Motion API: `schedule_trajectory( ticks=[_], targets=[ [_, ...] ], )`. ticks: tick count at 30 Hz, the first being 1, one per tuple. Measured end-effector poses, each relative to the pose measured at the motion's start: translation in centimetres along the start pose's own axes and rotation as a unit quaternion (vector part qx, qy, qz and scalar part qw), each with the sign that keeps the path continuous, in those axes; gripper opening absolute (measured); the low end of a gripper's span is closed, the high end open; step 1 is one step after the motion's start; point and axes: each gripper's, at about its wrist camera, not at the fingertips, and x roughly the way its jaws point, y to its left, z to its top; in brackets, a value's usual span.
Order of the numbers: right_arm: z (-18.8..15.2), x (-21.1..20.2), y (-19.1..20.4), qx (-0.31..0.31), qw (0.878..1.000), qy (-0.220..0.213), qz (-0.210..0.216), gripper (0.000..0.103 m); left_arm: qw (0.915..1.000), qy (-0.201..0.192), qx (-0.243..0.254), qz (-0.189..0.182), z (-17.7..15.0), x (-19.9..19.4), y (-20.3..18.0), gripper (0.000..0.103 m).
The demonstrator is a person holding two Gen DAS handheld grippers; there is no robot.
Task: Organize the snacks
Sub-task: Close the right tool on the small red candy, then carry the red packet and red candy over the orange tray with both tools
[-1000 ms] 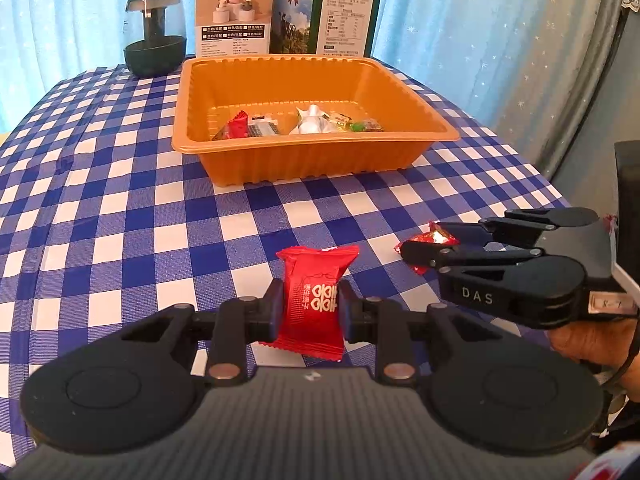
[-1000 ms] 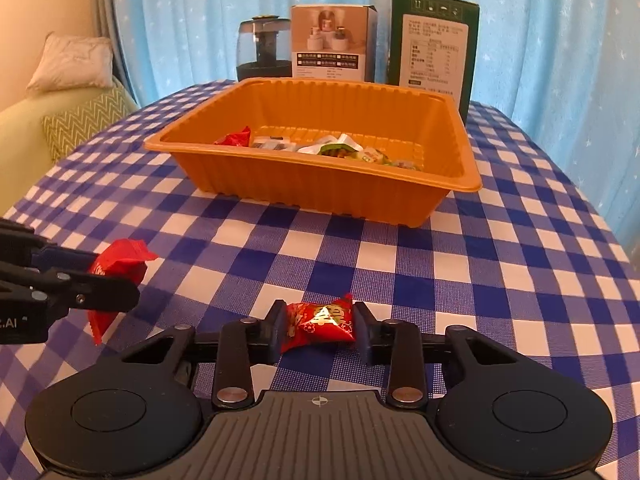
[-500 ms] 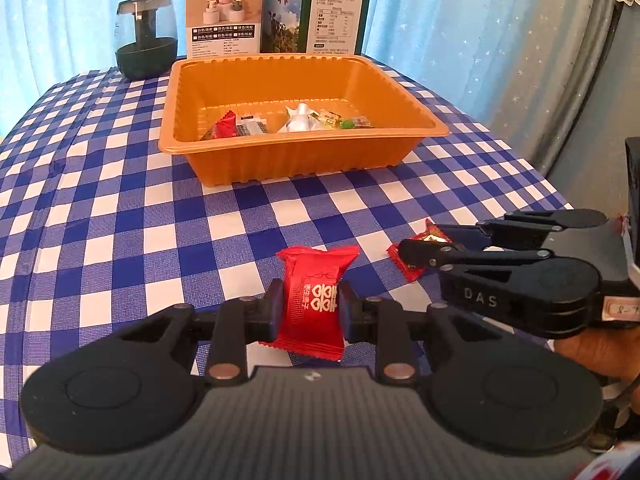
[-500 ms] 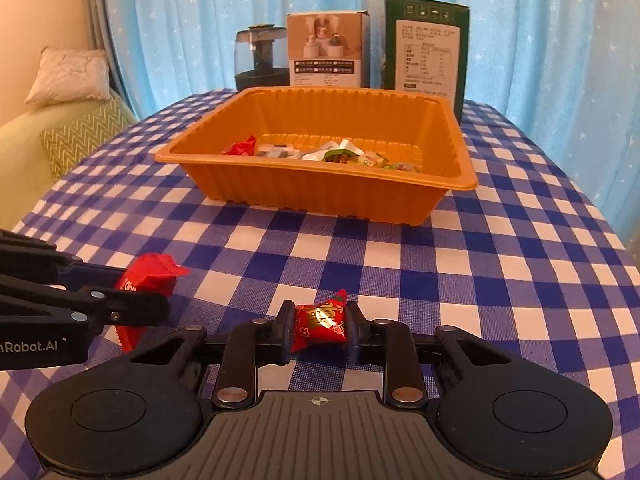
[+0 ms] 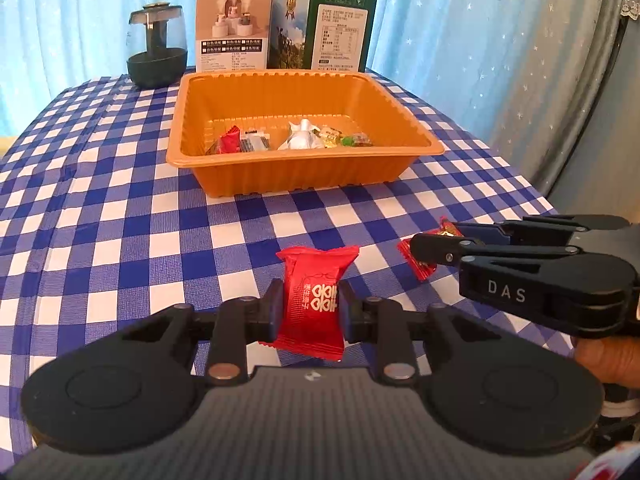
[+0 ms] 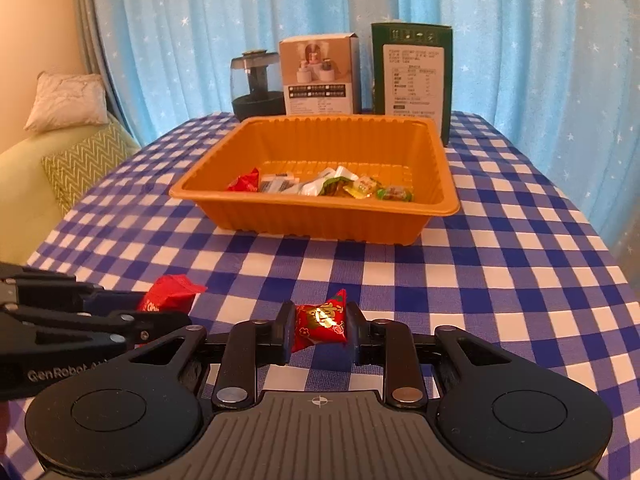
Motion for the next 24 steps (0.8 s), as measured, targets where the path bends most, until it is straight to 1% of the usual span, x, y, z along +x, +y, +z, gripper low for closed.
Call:
schedule_trajectory(
  ticks=[7, 11, 14, 20, 24],
  targets=[
    [0.0, -2.4, -0.2, 0.015, 1.0, 0.001, 0.001, 0.026, 0.9998, -0.01, -0.016, 0.007, 0.4, -2.7, -1.4, 0.025],
    [0.2, -4.4, -0.4, 0.023, 1.0, 0.001, -0.005, 0.026, 0.9994, -0.02, -0.023, 0.017, 0.9, -4.7, -2.3, 0.025],
    [0.4, -6.1, -0.5, 0.03, 1.0, -0.003, -0.009, 0.026, 0.9991, -0.024, -0.031, 0.017, 1.0, -6.0, -3.0, 0.025],
    [0.9, -8.9, -0.4, 0.033, 0.999, -0.005, -0.014, 0.026, 0.9978, -0.026, -0.053, 0.028, 0.9, -8.2, -3.4, 0.025],
    [1.2, -10.1, -0.1, 0.03, 0.999, -0.008, -0.014, 0.026, 0.9973, -0.026, -0.058, 0.038, 1.0, -9.2, -3.4, 0.025]
  ],
)
